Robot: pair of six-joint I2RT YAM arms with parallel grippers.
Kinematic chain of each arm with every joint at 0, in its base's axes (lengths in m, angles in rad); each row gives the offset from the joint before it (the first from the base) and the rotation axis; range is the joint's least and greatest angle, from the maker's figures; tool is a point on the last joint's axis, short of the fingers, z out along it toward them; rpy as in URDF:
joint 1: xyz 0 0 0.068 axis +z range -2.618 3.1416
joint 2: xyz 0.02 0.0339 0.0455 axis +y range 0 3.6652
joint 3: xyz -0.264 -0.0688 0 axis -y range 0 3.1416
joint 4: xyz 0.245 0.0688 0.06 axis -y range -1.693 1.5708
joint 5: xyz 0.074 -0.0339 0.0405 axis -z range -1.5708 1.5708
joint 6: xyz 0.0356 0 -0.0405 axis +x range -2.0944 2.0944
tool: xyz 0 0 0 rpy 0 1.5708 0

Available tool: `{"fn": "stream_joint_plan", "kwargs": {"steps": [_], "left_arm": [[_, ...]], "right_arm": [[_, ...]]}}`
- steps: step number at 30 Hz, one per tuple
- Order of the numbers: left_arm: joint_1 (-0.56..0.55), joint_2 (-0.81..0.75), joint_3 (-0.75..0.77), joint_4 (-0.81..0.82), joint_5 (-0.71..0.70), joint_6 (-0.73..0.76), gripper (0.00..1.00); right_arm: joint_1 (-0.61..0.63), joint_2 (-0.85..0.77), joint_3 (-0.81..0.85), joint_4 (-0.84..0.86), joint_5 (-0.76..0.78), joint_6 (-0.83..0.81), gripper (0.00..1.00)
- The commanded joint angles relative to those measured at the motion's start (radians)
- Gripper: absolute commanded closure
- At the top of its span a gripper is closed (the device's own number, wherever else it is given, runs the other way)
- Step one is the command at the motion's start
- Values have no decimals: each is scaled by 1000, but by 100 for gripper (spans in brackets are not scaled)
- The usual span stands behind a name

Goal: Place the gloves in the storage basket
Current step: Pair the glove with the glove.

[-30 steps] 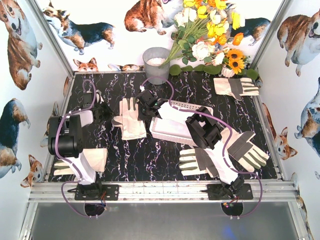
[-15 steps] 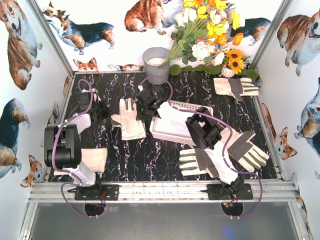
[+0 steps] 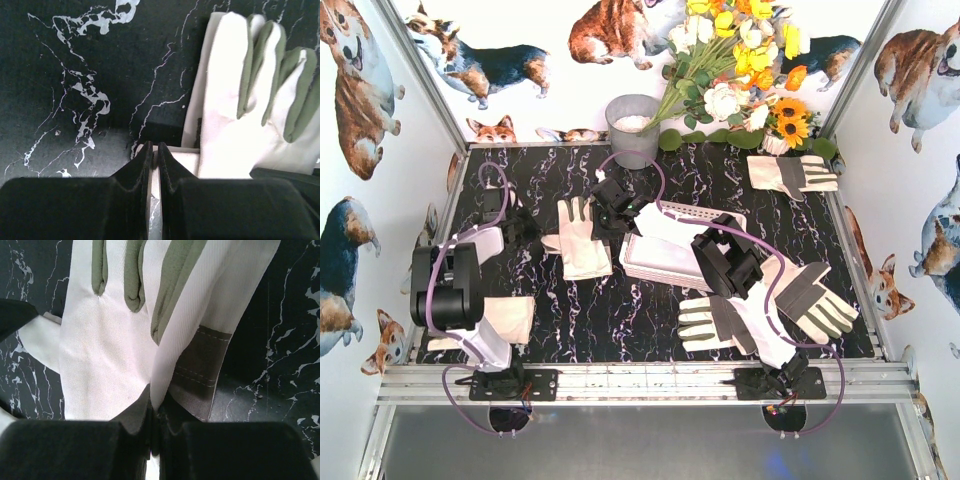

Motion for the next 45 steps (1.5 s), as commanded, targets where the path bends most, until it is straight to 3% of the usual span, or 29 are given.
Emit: {"fn": "stream_joint_plan", "kwargs": {"steps": [1,8,11,16,19,25,30,33,38,45], "left_arm": [[14,39,-1,41,-8,6,100],[14,74,2,56,-20,7,100],[14,63,7,51,-30,12,99],[12,8,9,13,-64,34,76],[6,-47,9,-6,-72,39,65],[-35,-125,19,-44,-35,34,58],[-110,-133,28,-45,-5,14,60],[-168,-103,44,-43,-8,3,68],[-220,-41,53,7,4,-24,83],[-221,44,50,37,-5,-10,87]], "right_arm": [[-1,24,49,-1,40,-21,100],[-1,35,52,-10,31,-31,100],[-1,25,54,-14,20,-40,87],[-1,-12,61,-22,13,-70,66],[-1,-35,76,-36,4,-90,59],[-2,-85,80,-47,-6,-119,47],[-4,-125,61,-45,14,-140,42],[-10,-136,56,-49,27,-147,42],[-26,-124,59,-59,43,-150,47],[-42,-86,76,-77,51,-150,58]]}}
